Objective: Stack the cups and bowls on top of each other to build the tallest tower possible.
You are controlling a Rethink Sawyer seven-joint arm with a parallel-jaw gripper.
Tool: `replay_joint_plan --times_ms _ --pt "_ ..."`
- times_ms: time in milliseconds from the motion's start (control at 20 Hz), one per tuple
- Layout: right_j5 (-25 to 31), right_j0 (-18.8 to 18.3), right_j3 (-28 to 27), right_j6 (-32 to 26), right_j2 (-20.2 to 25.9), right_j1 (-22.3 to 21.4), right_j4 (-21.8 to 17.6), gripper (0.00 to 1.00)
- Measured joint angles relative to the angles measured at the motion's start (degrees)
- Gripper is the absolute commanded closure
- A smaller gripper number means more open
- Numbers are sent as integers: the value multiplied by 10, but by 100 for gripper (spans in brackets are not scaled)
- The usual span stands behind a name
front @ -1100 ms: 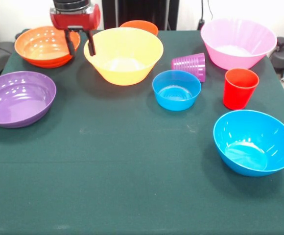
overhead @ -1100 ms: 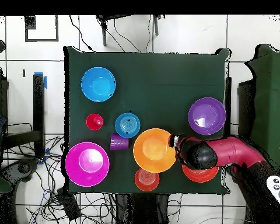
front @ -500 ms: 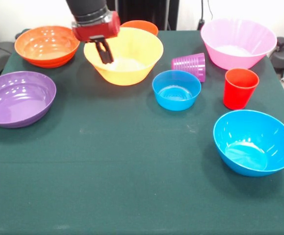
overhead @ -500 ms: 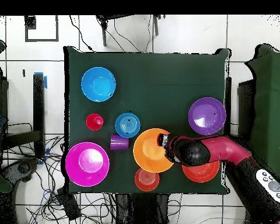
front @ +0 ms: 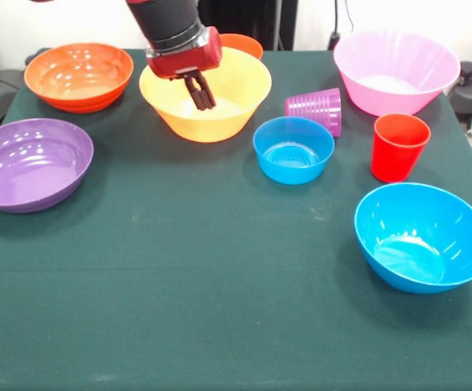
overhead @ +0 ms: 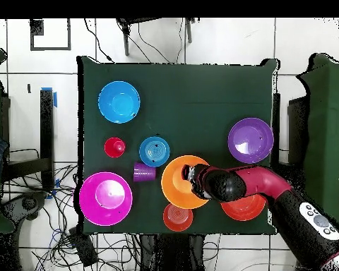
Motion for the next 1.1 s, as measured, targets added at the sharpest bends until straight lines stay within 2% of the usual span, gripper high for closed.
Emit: replay_joint_plan --times_ms 550,1100 --pt "0 1 0 0 7 5 -1 100" --pt "0 10 -4 0 -6 67 -28 100"
